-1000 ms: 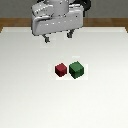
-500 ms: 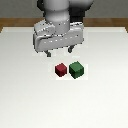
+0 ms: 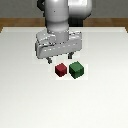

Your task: Place the red cube on top of the green cube.

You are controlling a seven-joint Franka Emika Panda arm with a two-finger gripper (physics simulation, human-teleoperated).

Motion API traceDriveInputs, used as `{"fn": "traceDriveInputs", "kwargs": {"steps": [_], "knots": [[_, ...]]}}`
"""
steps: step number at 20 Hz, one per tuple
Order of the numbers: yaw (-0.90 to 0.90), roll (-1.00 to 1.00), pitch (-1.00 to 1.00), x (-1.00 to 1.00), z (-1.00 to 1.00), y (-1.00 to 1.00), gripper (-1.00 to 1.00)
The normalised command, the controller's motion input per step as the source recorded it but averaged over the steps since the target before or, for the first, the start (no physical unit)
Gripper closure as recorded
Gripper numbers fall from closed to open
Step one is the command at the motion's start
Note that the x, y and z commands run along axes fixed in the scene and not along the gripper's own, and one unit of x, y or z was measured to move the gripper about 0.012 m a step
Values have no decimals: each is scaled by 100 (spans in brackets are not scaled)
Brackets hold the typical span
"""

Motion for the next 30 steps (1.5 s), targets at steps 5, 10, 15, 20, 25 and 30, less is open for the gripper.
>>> {"fn": "traceDriveInputs", "kwargs": {"steps": [5, 10, 15, 20, 25, 30], "knots": [[0, 0, 0, 40, -40, 0, -100], [0, 0, 0, 0, -20, 0, -100], [0, 0, 0, 0, -40, 0, 100], [0, 0, 0, 0, 0, 0, 100], [0, 0, 0, 0, 20, 0, 100], [0, 0, 0, 0, 100, 0, 100]]}}
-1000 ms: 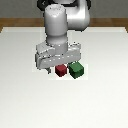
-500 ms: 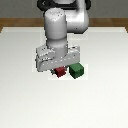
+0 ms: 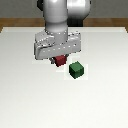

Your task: Place the red cube on top of the green cube.

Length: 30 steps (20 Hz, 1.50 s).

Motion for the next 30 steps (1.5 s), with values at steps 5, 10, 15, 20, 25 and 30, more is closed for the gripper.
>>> {"fn": "traceDriveInputs", "kwargs": {"steps": [5, 10, 15, 20, 25, 30], "knots": [[0, 0, 0, 0, 100, 0, 100], [0, 0, 0, 0, 0, 60, 100], [0, 0, 0, 20, 0, 60, 100], [0, 0, 0, 0, 0, 0, 100], [0, 0, 0, 20, -20, 0, 100], [0, 0, 0, 0, -20, 0, 100]]}}
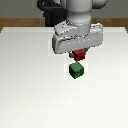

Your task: Place the red cube on top of the green cube.

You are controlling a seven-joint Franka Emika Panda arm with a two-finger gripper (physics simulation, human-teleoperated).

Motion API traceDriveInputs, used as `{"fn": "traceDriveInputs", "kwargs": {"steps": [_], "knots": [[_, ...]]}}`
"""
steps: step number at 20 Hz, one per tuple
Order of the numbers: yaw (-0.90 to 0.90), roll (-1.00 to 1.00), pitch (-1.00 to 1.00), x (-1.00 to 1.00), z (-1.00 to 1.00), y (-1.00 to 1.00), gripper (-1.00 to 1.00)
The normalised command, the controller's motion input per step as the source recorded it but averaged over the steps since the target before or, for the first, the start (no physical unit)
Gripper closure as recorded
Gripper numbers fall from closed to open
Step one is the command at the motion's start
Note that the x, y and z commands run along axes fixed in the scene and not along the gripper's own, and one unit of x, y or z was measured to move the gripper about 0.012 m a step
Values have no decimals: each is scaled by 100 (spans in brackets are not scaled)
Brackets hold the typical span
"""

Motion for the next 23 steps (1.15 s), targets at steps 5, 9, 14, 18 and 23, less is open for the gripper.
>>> {"fn": "traceDriveInputs", "kwargs": {"steps": [5, 9, 14, 18, 23], "knots": [[0, 0, 0, 0, -60, 0, 100], [0, 0, 0, 0, -25, 0, -100], [0, 0, 0, 0, 0, 0, -100], [0, 0, 0, 0, 0, 0, -100], [0, 0, 0, 0, 0, 0, -100]]}}
